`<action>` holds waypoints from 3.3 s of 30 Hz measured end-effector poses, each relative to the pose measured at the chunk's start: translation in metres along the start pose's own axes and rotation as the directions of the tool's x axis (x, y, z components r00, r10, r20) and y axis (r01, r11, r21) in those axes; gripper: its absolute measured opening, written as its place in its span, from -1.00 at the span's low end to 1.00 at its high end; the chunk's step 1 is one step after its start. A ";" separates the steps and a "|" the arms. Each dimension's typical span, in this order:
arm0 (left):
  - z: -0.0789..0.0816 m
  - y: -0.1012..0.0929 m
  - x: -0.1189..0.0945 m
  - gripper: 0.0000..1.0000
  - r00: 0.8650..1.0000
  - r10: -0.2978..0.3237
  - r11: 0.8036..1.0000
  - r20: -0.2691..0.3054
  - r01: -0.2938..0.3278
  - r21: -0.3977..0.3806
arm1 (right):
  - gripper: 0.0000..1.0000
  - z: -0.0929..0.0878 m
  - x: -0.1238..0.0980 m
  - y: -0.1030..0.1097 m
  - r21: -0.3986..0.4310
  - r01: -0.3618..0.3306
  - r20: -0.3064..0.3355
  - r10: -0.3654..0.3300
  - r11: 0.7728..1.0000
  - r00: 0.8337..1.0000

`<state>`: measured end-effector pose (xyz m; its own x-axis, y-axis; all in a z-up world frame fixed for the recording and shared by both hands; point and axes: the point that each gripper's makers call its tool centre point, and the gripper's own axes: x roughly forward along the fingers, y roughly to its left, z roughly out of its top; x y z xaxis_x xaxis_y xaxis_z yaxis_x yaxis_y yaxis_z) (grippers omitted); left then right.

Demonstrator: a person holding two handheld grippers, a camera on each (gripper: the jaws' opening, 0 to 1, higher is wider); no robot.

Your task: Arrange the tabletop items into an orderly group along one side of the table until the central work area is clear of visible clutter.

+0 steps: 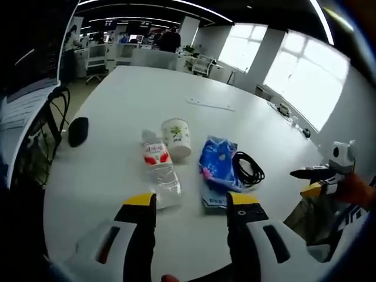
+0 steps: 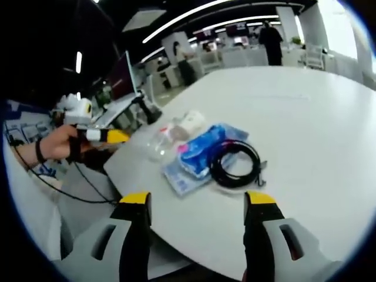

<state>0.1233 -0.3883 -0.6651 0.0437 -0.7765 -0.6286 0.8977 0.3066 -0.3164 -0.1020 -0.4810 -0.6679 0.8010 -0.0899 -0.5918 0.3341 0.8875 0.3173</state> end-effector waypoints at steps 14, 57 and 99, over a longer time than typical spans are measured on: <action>0.012 0.029 0.032 -0.11 0.998 0.056 0.997 -0.039 -0.059 -0.053 | 0.23 -0.010 -0.002 0.002 0.020 -0.012 -0.003 0.012 1.000 1.000; 0.018 0.056 0.114 -0.23 0.977 0.116 0.958 -0.176 -0.157 -0.241 | 0.21 -0.011 -0.030 -0.029 0.074 0.053 -0.040 -0.050 0.996 0.998; -0.041 0.052 0.051 -0.22 0.968 0.150 0.966 -0.200 -0.187 -0.180 | 0.16 -0.015 -0.015 0.000 0.042 -0.011 -0.061 0.013 0.999 0.998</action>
<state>0.1542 -0.3898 -0.7429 0.0895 -0.5960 -0.7980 0.7802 0.5399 -0.3158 -0.1217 -0.4733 -0.6696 0.7736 -0.0506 -0.6316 0.3462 0.8686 0.3545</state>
